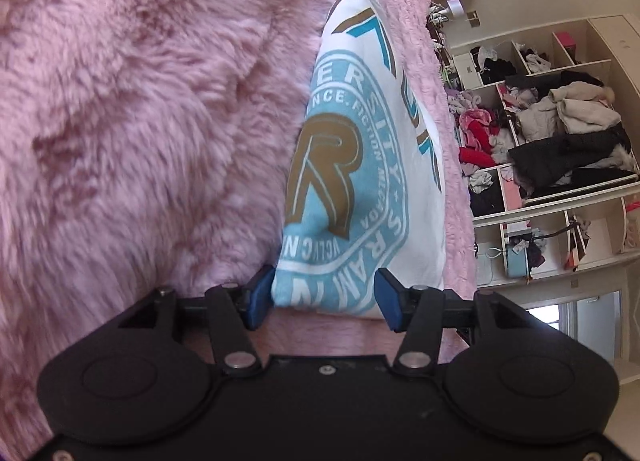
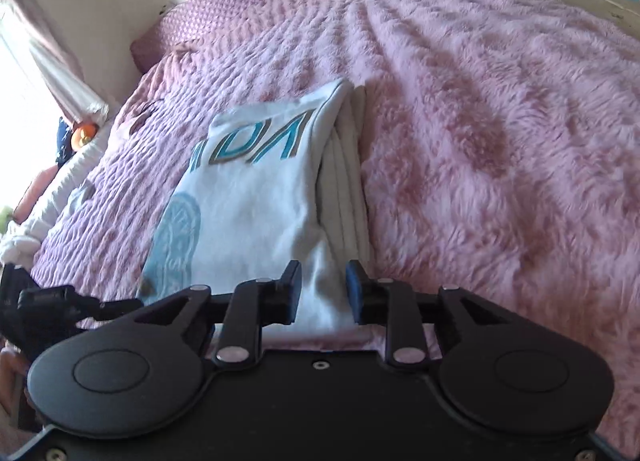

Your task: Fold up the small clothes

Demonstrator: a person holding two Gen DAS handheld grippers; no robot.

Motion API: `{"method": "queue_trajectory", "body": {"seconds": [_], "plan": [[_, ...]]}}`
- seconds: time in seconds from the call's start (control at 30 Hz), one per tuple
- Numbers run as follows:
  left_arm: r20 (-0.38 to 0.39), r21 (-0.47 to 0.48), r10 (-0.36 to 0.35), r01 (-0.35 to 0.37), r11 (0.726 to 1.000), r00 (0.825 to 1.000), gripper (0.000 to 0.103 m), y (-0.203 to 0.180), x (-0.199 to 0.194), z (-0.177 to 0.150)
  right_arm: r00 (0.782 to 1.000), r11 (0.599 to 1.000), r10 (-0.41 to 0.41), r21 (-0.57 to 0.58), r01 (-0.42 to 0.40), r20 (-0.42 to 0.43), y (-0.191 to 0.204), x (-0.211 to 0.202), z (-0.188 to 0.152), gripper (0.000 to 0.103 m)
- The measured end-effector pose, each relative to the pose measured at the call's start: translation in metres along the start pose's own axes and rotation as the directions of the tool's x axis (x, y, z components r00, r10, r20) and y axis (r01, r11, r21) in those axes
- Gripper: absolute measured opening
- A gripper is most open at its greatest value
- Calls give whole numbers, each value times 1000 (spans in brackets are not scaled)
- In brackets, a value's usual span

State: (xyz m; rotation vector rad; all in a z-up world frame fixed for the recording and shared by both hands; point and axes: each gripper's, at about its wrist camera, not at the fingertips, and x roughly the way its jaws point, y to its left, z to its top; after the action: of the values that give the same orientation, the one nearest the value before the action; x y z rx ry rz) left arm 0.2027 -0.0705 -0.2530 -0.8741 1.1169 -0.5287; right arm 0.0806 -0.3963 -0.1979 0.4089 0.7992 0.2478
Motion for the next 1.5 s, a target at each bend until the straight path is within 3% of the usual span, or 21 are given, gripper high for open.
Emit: {"method": "queue_trajectory", "body": {"seconds": [0.07,0.1,0.13,0.17,0.27,0.7,0.77,0.9,0.97,1.03,1.07,1.17,1.33,1.5], "plan": [[7,-3,10,-10,1000,1000,35,3,0,-2,1000,1000,-15,5,15,-4,0,4,-4,25],[7,-9,22,-22,1000,1000,18,4,1,-2,1000,1000,-27,13,27,-1,0,5,-3,20],[10,-38,12,-12,999,1000,13,7,0,-1,999,999,-48,25,48,7,0,5,-3,7],[17,-68,-15,16,998,1000,11,11,-5,1,999,998,-51,45,50,14,-1,4,-3,7],[45,-71,-35,38,997,998,11,14,-19,2,999,997,-28,78,24,44,-5,-5,-3,6],[22,46,44,-45,998,999,12,9,-18,6,998,995,-59,84,59,6,-10,5,-10,3],[16,79,56,-57,995,998,12,2,-22,11,999,994,-54,99,53,1,-9,2,-6,6],[64,121,86,-93,988,994,13,-8,-33,20,998,996,-50,82,48,23,0,-2,8,23],[82,116,75,-84,990,994,24,-11,-35,31,998,999,-32,32,31,49,7,-2,18,33],[117,93,68,-79,992,991,66,-13,-36,43,997,1000,-30,8,29,72,7,2,29,50],[131,95,54,-67,993,990,69,-13,-35,49,997,1000,2,13,-2,72,3,6,36,52],[131,86,30,-41,995,991,70,-10,-24,66,994,989,99,106,-103,50,-22,21,53,55],[107,41,-34,29,999,994,70,-3,0,86,981,950,185,244,-193,52,-55,41,64,55],[65,31,-91,89,996,994,70,-6,24,101,968,936,251,252,-244,6,-60,65,68,55]]}}
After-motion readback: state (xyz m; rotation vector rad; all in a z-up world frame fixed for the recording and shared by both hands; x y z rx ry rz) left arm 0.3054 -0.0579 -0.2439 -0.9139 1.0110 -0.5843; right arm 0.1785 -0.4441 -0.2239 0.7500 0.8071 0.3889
